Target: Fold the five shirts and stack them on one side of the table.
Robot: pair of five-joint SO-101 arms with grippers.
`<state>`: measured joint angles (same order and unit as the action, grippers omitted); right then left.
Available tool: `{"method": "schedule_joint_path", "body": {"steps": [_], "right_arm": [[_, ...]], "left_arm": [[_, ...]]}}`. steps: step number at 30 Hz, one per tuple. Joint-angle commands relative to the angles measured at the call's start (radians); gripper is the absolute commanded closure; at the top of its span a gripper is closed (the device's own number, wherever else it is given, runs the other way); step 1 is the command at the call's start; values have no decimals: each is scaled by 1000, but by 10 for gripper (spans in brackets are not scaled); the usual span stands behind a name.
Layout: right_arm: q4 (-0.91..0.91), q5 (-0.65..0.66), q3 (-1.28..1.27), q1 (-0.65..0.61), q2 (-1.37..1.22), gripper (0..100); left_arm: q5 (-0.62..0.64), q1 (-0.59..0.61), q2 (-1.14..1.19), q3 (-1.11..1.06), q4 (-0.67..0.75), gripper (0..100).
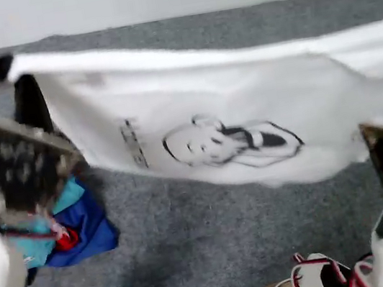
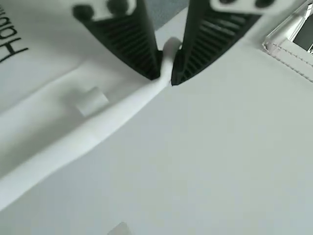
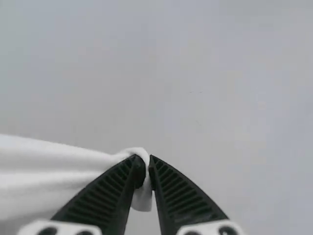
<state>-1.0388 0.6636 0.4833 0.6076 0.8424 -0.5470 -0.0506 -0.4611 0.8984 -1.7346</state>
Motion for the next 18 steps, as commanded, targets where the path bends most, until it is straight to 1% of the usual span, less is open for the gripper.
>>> {"method": "schedule_joint_path", "body": {"steps": [1, 7, 11, 14, 18], "right_arm": [[24, 9, 17, 61, 21, 988], [15, 9, 11, 87, 45, 988], [2, 9, -86, 68, 12, 988], [1, 23, -210, -22, -31, 988], [8, 107, -437, -143, -68, 988]], "left_arm": [[-9, -12, -157, -185, -21, 986], [-32, -9, -381, -507, -17, 986], [-60, -15, -436, -716, 15, 986], [-60, -11, -436, -881, 104, 986], [-57, -11, -436, -1118, 308, 986]]}}
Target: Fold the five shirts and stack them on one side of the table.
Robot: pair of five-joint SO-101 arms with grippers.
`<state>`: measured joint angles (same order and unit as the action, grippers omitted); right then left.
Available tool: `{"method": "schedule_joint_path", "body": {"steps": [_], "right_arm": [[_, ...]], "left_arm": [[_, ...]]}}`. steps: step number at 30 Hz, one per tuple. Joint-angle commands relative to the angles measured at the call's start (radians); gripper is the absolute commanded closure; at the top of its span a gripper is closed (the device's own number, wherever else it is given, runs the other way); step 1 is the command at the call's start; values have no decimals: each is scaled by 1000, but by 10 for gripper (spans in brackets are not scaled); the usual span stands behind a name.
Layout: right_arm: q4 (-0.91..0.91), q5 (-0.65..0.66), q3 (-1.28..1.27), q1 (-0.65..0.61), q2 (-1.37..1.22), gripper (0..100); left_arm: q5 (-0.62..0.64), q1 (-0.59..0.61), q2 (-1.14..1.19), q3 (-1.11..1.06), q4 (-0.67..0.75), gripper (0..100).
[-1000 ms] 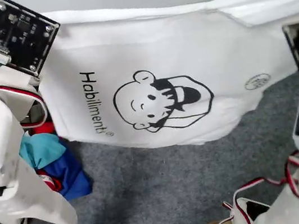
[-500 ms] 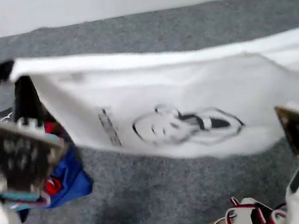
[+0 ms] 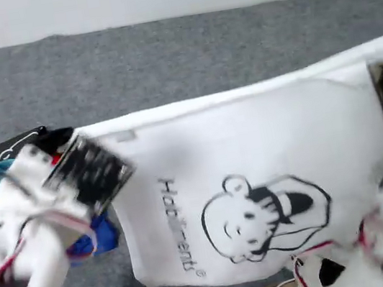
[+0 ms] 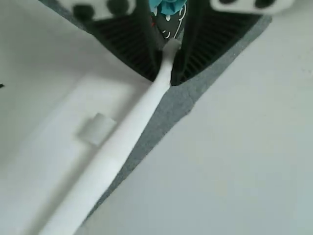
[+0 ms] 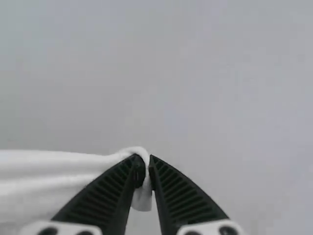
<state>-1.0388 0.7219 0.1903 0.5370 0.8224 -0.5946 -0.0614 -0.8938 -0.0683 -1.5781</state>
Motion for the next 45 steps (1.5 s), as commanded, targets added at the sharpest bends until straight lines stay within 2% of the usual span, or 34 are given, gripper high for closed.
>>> {"method": "schedule_joint_path", "body": {"steps": [1, 4, 11, 15, 20, 24, 28, 35, 40, 45], "right_arm": [[10, 57, -199, -97, -58, 988], [82, 58, -358, -157, -81, 988], [441, 58, -631, -248, -147, 988], [611, 58, -675, -291, -226, 988], [849, 63, -671, -335, -371, 988], [1064, 66, -657, -367, -503, 988], [1156, 66, -552, -392, -648, 988], [1161, 66, -232, -404, -912, 988], [1158, 66, -34, -426, -1061, 988], [1156, 66, 14, -426, -1116, 988]], "left_arm": [[-9, 2, -3, -213, 209, 986], [-11, 2, -2, -383, 373, 986], [-12, 2, 21, -647, 713, 986], [-14, 23, 149, -654, 819, 986], [-14, 52, 374, -542, 948, 986], [-14, 57, 572, -383, 973, 986], [-14, 58, 744, -217, 971, 986], [-14, 58, 939, 12, 967, 986], [-15, 58, 965, 41, 908, 986], [-15, 58, 970, 41, 845, 986]]}}
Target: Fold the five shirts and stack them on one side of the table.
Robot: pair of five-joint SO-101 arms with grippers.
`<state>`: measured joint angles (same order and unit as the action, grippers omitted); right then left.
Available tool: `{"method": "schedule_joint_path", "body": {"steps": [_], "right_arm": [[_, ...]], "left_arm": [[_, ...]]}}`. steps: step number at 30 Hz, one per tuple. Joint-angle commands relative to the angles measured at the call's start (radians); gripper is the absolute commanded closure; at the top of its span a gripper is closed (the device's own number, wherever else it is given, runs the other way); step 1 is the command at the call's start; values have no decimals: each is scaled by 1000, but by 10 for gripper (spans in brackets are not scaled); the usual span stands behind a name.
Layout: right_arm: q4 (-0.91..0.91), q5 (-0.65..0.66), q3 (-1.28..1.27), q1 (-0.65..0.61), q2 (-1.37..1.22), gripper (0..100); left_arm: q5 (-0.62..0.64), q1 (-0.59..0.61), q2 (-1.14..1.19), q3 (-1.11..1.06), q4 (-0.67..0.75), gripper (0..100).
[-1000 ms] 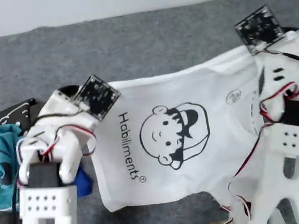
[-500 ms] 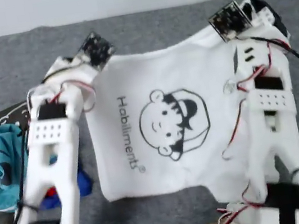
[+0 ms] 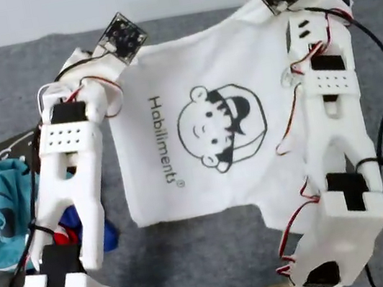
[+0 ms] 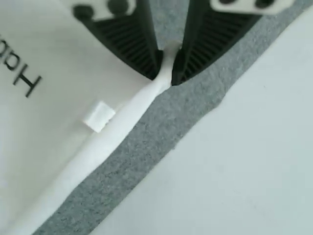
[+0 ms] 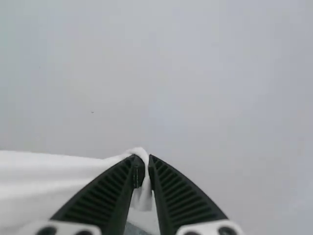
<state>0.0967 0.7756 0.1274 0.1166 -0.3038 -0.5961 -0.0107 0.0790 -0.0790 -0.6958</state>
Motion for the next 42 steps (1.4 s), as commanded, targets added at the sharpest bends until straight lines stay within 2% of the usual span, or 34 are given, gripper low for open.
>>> {"method": "schedule_joint_path", "body": {"steps": [1, 4, 13, 23, 29, 35, 42], "right_arm": [[15, 12, 72, -4, 12, 988], [-94, 12, 66, -1, 47, 988], [-773, 11, 55, 45, 213, 988], [-1362, 9, 55, 105, 335, 988], [-1633, 9, 55, 113, 395, 988], [-1874, 9, 55, 114, 433, 988], [-1890, 15, -75, 259, 515, 988]], "left_arm": [[-14, 8, -3, 51, -51, 986], [-14, 5, -11, 51, -117, 986], [-14, -3, -12, 53, -451, 986], [-14, -75, -3, 51, -769, 986], [-9, -150, 0, 47, -908, 986], [-8, -152, 0, 45, -985, 986], [-8, -152, 0, -87, -980, 986]]}}
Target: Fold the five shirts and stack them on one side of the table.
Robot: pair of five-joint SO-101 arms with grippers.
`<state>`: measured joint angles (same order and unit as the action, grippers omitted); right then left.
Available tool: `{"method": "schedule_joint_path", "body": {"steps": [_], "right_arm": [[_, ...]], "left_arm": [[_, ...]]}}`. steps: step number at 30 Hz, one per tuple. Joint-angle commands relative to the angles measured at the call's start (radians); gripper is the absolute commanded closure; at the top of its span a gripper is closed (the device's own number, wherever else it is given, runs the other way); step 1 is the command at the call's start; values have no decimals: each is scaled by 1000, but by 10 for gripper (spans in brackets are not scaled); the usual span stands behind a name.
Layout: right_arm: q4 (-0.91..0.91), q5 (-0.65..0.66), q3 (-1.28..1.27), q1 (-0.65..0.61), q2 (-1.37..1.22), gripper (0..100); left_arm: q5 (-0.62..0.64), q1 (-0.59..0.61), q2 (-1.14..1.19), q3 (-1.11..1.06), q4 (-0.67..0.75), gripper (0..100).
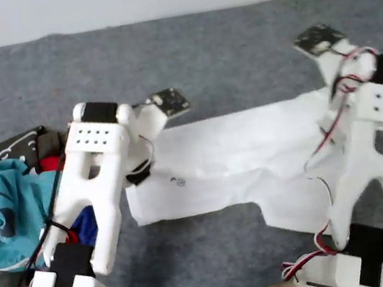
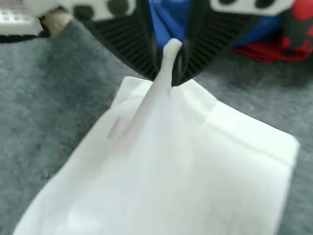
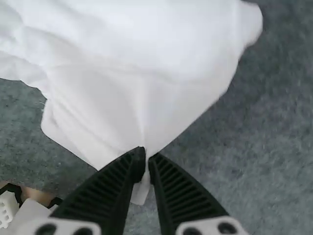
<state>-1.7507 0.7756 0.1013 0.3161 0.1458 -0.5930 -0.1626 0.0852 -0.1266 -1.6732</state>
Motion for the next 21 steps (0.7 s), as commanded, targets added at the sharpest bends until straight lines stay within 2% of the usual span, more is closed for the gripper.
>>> {"method": "schedule_joint_path", "body": {"steps": [1, 4, 10, 21], "right_arm": [[-42, 31, -91, 76, 76, 988], [-42, 78, -209, 114, 108, 988], [16, 89, -365, 162, 140, 988], [-24, 140, -408, 174, 143, 976]], "left_arm": [[-11, 0, -8, -64, 11, 986], [-9, 0, -8, -120, 49, 986], [28, 0, -8, -193, 130, 986], [32, 25, -18, -206, 132, 964]]}}
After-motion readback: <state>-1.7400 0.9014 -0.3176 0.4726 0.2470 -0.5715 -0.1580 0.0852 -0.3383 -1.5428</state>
